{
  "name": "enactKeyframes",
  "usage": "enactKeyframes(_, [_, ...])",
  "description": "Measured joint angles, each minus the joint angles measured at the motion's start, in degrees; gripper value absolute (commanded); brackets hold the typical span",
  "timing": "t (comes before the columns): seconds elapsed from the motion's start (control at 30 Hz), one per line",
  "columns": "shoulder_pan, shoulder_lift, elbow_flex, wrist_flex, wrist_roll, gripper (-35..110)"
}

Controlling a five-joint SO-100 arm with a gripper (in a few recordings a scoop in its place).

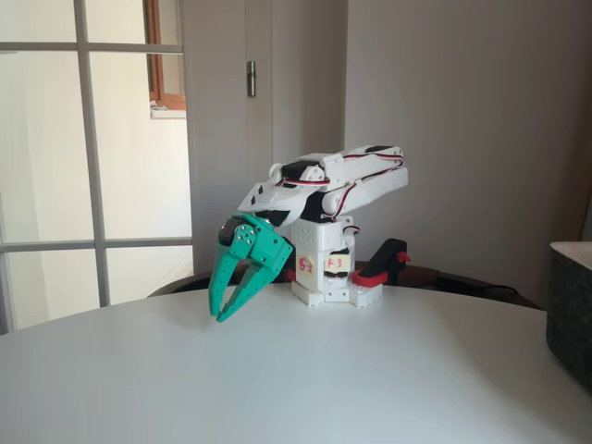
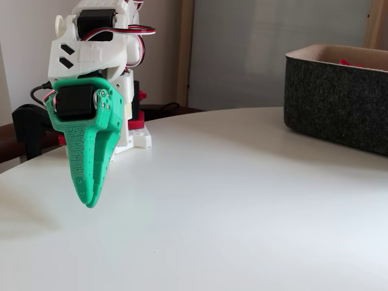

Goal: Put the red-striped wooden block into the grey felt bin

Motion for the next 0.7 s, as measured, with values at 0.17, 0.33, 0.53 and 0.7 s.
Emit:
enactKeyframes(0.17, [0.0,0.0,0.0,0.0,0.0,0])
enactKeyframes(0.33, [0.0,0.0,0.0,0.0,0.0,0])
enactKeyframes(0.53, [0.0,0.0,0.0,0.0,0.0,0])
enactKeyframes(0.7, [0.0,0.0,0.0,0.0,0.0,0])
